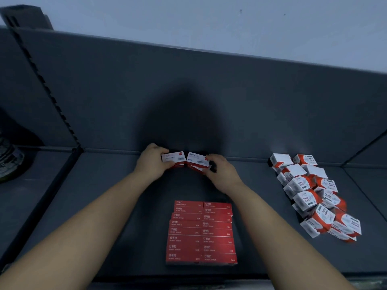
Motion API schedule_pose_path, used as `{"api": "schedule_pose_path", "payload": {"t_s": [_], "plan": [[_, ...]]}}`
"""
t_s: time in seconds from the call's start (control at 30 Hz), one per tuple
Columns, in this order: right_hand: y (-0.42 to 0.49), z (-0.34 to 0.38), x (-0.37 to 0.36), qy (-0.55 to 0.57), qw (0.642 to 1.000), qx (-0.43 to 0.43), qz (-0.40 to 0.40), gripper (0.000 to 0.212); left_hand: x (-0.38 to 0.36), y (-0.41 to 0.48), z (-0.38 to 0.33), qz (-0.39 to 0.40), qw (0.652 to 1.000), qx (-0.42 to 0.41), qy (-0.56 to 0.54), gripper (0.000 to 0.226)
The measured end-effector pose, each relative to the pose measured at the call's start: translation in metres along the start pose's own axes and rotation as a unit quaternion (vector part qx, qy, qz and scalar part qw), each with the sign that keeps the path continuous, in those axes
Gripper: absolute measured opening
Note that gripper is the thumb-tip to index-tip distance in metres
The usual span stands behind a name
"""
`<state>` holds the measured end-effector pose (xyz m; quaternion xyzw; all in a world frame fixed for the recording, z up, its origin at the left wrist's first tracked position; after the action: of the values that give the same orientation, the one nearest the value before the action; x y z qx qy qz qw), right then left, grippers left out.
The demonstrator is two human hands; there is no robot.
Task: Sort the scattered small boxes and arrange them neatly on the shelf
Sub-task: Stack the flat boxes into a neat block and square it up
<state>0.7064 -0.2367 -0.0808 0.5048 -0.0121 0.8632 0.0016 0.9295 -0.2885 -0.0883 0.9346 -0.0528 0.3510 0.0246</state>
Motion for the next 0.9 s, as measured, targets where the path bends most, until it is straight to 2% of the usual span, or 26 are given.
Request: {"api": "schedule_pose_path", "payload": {"t_s": [0.1, 0.2, 0.3, 0.37, 0.47, 0.57, 0.7, 0.77, 0.83, 0.9], "plan": [[-0.002, -0.006, 0.000, 0.007, 1.000, -0.020, -0.001, 0.031, -0.002, -0.006, 0.004, 0.012, 1.000, -0.006, 0.027, 0.047], [-0.006, -0.009, 0.002, 0.021, 1.000, -0.022, -0.006, 0.030, -0.003, -0.016, 0.007, 0.004, 0.999, -0.028, 0.022, 0.043], [-0.014, -0.010, 0.007, 0.094, 0.995, -0.015, -0.013, 0.029, -0.003, -0.028, 0.009, 0.002, 0.996, -0.078, -0.048, 0.041], [-0.023, -0.011, 0.013, 0.174, 0.984, -0.019, -0.020, 0.032, -0.001, -0.037, 0.004, 0.029, 0.986, -0.070, -0.151, 0.039], [-0.038, -0.011, 0.023, 0.287, 0.957, -0.025, -0.031, 0.040, 0.000, -0.048, -0.008, 0.068, 0.956, -0.033, -0.285, 0.039], [-0.050, -0.011, 0.032, 0.392, 0.920, -0.017, -0.022, 0.038, 0.001, -0.056, -0.019, 0.074, 0.943, -0.025, -0.324, 0.040], [-0.066, -0.010, 0.035, 0.591, 0.806, -0.003, 0.018, 0.052, 0.008, -0.067, -0.037, 0.095, 0.916, -0.018, -0.390, 0.042], [-0.072, -0.008, 0.040, 0.638, 0.769, -0.001, 0.020, 0.048, 0.011, -0.074, -0.047, 0.103, 0.908, -0.024, -0.405, 0.043], [-0.077, -0.006, 0.046, 0.649, 0.761, -0.005, 0.018, 0.045, 0.014, -0.082, -0.057, 0.106, 0.907, -0.035, -0.407, 0.043], [-0.082, -0.003, 0.050, 0.642, 0.766, -0.008, 0.014, 0.047, 0.016, -0.089, -0.064, 0.101, 0.901, -0.040, -0.419, 0.043]]}}
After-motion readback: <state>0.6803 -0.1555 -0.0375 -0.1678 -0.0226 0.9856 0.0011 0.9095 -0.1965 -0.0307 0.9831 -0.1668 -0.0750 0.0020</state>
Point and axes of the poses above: each hand's wrist, its own y-axis towards the middle knuckle, its own x-axis out of the back of the hand, z = x × y, the point moved 2 cm from there along y, towards the middle knuckle, and after that the axes turned 10 degrees about -y, right-handed, at the moved point
